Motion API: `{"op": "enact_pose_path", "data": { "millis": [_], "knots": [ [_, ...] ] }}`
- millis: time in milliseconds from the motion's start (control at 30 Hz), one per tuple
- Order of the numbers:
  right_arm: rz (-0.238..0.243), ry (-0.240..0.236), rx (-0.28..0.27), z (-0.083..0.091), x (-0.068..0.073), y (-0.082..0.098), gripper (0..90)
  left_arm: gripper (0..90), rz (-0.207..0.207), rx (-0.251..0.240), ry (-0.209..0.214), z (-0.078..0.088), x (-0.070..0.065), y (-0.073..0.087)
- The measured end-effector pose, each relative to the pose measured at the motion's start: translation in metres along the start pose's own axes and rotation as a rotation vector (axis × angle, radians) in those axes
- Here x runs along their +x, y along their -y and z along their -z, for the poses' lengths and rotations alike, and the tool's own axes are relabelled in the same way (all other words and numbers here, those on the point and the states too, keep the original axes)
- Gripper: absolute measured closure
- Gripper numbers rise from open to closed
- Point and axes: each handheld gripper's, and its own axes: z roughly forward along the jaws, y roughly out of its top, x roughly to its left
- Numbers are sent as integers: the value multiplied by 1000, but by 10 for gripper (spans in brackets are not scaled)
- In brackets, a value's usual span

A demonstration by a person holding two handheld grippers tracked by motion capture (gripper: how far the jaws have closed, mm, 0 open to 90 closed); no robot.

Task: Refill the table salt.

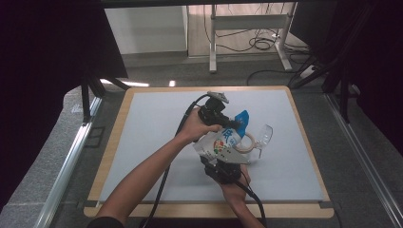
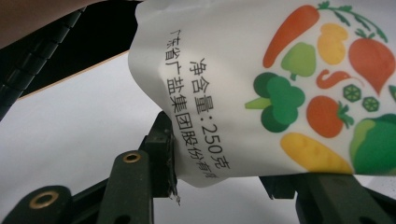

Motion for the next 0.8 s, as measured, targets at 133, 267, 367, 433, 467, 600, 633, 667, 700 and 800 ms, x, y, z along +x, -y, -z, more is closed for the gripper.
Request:
{"op": "enact_pose_path", "data": {
  "millis": [133,267,367,433,467,600,633,667,700,800],
  "knots": [
    [-6,-6,0,1,0,-1,546,899,4,-4,5,0,1,0],
    [-10,-8,-2,1,-1,-1,546,899,2,1,6,-1,1,0],
    [-14,-8,-4,2,-1,-2,546,899,1,2,7,-1,1,-1],
    [-15,-6,-5,2,0,-2,546,899,0,3,5,-2,0,-2],
    [-16,-5,-7,2,0,-2,546,899,-1,4,6,-2,0,-2],
    [-16,-8,-8,2,0,-2,546,899,-1,5,10,-1,0,-2],
    [-15,-9,-8,2,0,-2,546,899,-2,6,11,-1,0,-2],
    [-13,-11,-8,2,0,-2,547,899,-4,7,12,0,0,-1],
    [-12,-13,-8,2,0,-1,547,899,-6,8,13,0,0,-1],
    [-19,-31,-14,4,-2,-1,548,899,-4,12,18,1,1,-1]
  ]
}}
